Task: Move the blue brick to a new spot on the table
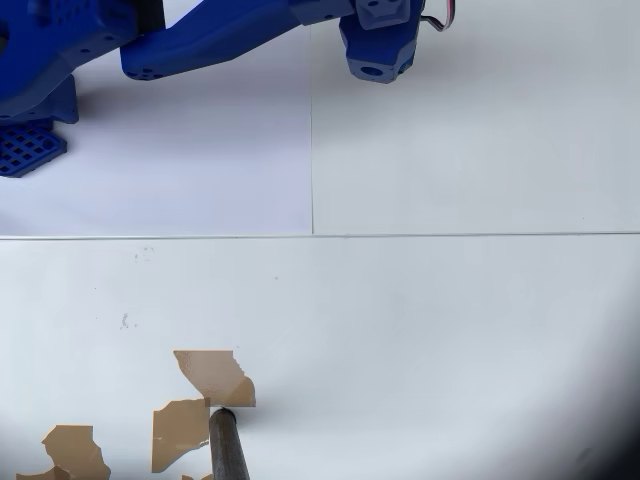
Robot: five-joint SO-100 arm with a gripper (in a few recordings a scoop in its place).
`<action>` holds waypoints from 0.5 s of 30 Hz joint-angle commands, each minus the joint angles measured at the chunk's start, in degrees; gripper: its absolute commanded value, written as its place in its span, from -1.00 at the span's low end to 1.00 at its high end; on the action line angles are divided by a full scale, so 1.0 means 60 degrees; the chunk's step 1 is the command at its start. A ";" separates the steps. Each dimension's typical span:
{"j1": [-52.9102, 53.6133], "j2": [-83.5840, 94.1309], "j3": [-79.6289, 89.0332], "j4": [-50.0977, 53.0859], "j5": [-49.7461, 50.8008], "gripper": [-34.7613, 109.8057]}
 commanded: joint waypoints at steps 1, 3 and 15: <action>0.0205 -0.0029 -0.1113 -0.0190 -0.0015 -0.52; 0.0337 -0.0308 -0.1333 -0.0132 -0.0015 -0.46; 0.1318 0.1069 -0.0396 0.0146 -0.0439 0.05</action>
